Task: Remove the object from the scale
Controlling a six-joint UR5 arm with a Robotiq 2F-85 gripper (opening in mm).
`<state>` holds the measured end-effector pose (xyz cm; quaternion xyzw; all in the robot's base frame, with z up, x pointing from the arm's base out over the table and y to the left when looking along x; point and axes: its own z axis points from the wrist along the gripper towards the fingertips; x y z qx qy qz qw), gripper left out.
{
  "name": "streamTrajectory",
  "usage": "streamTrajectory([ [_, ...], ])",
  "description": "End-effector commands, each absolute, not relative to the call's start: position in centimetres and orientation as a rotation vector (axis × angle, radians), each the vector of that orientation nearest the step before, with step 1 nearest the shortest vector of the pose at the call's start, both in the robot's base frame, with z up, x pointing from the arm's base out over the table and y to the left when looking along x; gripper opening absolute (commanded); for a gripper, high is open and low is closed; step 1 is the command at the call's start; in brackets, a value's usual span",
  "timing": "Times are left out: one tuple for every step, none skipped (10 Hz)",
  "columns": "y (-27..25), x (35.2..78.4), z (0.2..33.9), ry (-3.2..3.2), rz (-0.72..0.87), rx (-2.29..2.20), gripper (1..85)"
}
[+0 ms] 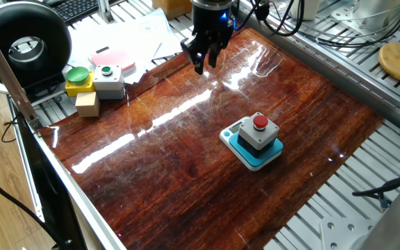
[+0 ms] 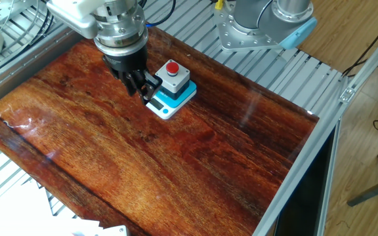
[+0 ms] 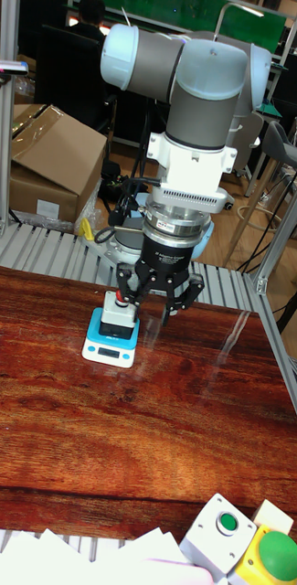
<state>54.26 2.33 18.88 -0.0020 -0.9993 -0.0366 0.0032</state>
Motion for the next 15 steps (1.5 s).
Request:
streamTrajectory([
  [3.2,54.3,19.0,-3.132,-0.160,-0.015,1.0],
  [3.2,54.3,19.0,-3.132,-0.160,-0.015,1.0],
  [3.1,54.3,18.9,-3.133,-0.153,-0.008,1.0],
  [2.9,54.3,18.8,-3.133,-0.146,-0.001,1.0],
  [3.1,54.3,18.5,-3.134,-0.163,-0.011,1.0],
  [3.3,54.4,18.2,-3.131,-0.177,-0.022,1.0],
  [3.4,54.3,18.0,-3.124,-0.179,-0.043,1.0],
  [3.5,54.1,17.9,-3.114,-0.183,-0.052,1.0],
  [3.5,54.1,17.8,-3.111,-0.182,-0.049,1.0],
  [3.4,54.2,17.6,-3.111,-0.180,-0.042,1.0],
  [3.4,54.1,17.5,-3.110,-0.180,-0.037,1.0],
  [3.3,54.0,17.5,-3.109,-0.180,-0.028,1.0],
  [3.4,54.0,17.4,-3.114,-0.200,-0.019,1.0],
  [3.5,54.1,17.5,-3.116,-0.202,-0.016,1.0],
  [3.5,54.1,17.5,-3.118,-0.207,-0.017,1.0],
])
